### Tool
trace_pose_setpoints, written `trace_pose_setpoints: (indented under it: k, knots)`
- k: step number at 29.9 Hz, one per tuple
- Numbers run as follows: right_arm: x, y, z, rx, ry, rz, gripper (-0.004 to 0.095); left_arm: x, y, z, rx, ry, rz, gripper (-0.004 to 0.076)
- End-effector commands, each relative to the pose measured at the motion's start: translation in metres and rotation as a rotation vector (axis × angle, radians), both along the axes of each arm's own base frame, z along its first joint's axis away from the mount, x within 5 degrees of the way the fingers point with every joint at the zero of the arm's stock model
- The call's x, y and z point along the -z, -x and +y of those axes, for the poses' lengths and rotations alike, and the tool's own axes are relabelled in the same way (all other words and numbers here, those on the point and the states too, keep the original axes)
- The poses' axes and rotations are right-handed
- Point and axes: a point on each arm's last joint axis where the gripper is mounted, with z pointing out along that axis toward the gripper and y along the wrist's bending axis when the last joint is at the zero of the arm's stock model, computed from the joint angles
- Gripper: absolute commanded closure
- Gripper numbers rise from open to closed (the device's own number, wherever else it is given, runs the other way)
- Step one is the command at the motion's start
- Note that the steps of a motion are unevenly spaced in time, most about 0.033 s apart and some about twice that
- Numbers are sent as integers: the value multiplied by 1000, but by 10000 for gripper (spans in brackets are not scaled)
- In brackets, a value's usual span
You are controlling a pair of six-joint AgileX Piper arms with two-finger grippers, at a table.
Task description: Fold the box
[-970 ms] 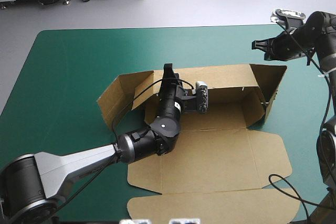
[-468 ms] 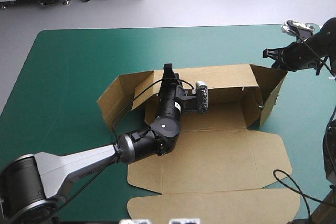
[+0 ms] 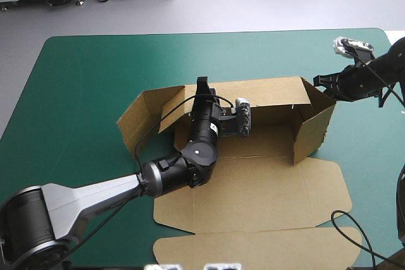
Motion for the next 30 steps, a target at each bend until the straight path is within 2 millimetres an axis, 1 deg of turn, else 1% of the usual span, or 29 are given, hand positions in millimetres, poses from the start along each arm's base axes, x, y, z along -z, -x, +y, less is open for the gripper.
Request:
trace_pose_setpoints:
  k: [1,6,9,13,18,21,25,28,30]
  knots:
    - [-18,17,8,-57,-35,-74,926,-21,3,9,-40,56,-36,733]
    - [-12,26,17,-94,-108,-171,926,-21,3,9,-40,56,-35,733]
    - [0,34,20,-97,-113,-209,926,-21,3,9,-40,56,-35,733]
    - [17,50,23,-87,-107,-281,926,-21,4,8,-38,57,-34,733]
    - [31,68,27,-83,-89,-424,926,-21,3,9,-40,58,-34,733]
    - [38,76,29,-118,-57,-507,926,-21,3,9,-40,59,-34,733]
    - [41,84,31,-202,1,-543,926,-21,3,9,-40,59,-34,733]
    - [39,87,30,-214,37,-553,892,-21,3,9,-40,59,-34,733]
    - [38,90,30,-242,72,-551,808,-21,3,9,-40,59,-34,733]
